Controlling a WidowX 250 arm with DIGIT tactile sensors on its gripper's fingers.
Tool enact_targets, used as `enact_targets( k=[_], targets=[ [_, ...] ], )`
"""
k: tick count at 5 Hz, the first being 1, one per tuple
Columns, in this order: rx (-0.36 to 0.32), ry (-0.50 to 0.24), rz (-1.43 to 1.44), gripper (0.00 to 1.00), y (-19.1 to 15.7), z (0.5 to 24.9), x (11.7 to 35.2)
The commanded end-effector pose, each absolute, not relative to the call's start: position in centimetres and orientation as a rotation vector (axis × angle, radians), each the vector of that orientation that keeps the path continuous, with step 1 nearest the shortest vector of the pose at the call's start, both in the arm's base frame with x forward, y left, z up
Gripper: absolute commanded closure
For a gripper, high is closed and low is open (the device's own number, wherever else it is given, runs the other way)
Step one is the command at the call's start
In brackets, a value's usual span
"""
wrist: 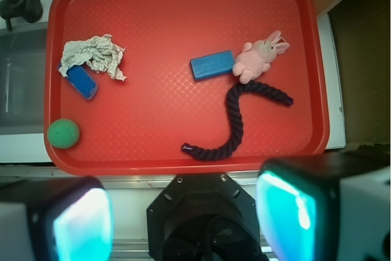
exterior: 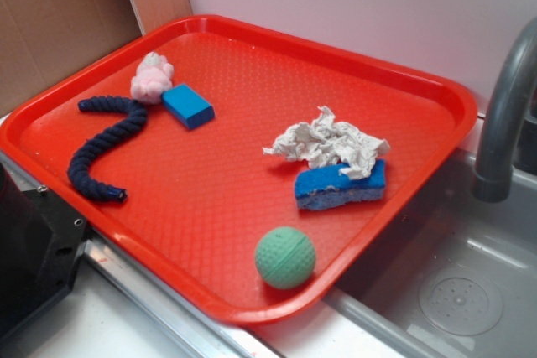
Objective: Grab the white paper.
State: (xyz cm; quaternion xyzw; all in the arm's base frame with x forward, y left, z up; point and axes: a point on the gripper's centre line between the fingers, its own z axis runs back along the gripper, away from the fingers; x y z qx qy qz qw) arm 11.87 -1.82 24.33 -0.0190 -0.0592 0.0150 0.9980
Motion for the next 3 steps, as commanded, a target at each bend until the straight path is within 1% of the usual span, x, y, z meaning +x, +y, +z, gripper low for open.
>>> enact_targets(
  k=[1, 2, 3],
  targets=[
    [-0.038, -0.119, 0.03, 0.0, -1.8, 24.3, 11.9],
    [0.001, -0.106, -0.223, 0.0, -5.0, 19.8, 16.9],
    [0.023, -0.12, -0.474, 0.0, -8.2, 16.6, 21.0]
  ],
)
